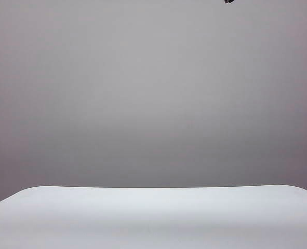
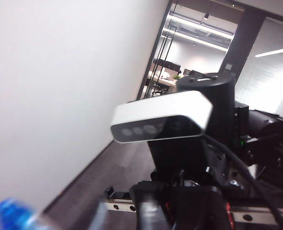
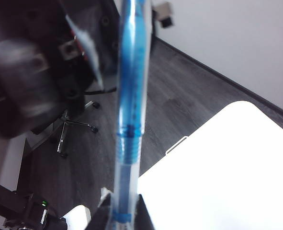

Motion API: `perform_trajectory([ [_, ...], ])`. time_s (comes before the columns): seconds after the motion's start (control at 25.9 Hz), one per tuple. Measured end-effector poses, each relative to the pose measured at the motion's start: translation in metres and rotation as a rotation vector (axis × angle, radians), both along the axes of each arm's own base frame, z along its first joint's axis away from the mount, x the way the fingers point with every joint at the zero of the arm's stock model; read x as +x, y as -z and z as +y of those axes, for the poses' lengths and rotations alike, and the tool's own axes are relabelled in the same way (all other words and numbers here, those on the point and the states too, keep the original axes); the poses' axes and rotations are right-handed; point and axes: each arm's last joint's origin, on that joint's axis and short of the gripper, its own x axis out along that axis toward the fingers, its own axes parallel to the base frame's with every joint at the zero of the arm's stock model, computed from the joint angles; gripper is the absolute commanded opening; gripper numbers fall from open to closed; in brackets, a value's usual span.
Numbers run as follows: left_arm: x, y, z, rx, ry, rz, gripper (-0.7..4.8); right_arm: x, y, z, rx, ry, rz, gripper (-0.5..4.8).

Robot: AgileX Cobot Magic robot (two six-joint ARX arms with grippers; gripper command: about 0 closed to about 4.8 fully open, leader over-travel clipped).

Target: Pick up the pen and remove the cap.

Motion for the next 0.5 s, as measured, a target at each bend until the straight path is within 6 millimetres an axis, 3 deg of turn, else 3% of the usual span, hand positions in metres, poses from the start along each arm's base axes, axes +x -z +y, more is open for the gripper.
perform_trajectory([
  [0.08, -0.0003, -0.0009, 0.0003, -0.001, -0.010, -0.013, 1.41, 0.0014, 0.0011, -0.0006, 0.000, 0.001, 0.004, -0.06],
  [0.19, 0.0009, 0.0003, 0.0002, 0.000, -0.034, -0.009, 2.20, 0.0016, 0.0012, -0.0007, -0.002, 0.007, 0.006, -0.06],
  [0.42, 0.0012, -0.0003, 0.0005, 0.003, -0.052, -0.030, 2.58, 0.0034, 0.0016, -0.0008, -0.011, 0.043, -0.011, -0.06],
  [0.5, 0.0013, -0.0004, 0.0005, 0.001, -0.055, -0.030, 3.11, 0.0039, 0.0009, -0.0007, -0.010, 0.050, -0.023, -0.06],
])
